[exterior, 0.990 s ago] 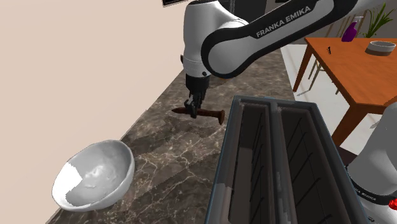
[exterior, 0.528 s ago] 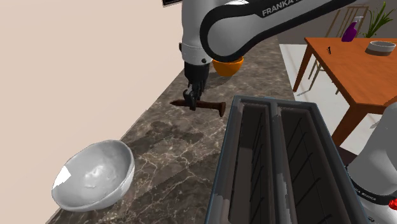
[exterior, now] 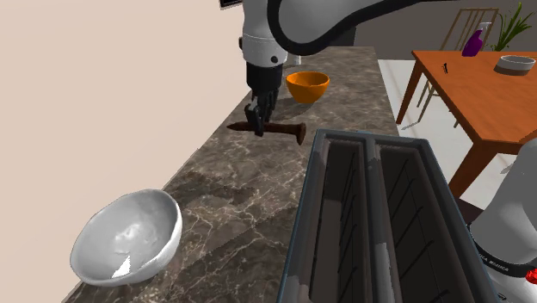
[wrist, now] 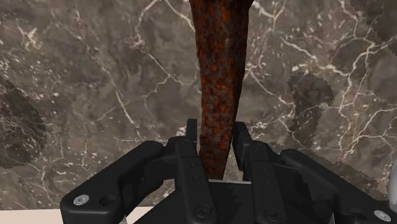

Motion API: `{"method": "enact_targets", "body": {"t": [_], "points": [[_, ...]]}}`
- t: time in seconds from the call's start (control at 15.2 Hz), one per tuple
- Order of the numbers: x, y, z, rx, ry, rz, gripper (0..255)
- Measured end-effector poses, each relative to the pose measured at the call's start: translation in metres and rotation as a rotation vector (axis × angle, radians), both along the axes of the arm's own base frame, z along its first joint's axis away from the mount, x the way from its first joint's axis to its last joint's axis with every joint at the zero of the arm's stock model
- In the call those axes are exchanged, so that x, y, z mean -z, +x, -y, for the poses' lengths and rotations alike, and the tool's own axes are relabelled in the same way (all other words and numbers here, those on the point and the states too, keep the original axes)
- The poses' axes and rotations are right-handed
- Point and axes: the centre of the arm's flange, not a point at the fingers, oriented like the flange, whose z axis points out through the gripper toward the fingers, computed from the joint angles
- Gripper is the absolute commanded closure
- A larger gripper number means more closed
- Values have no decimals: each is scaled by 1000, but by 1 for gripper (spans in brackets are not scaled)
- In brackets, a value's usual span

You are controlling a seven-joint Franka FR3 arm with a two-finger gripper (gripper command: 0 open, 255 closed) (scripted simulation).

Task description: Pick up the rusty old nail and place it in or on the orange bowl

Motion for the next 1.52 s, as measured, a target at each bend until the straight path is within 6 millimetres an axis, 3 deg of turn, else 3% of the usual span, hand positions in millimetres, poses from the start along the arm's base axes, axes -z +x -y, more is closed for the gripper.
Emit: {"method": "enact_targets", "body": {"t": [0.92, 1.19, 1.52], "points": [[-72, 1, 1, 0, 0, 0, 255], [-79, 19, 35, 1, 0, 0, 255], [-78, 46, 93, 2, 0, -1, 255]]}}
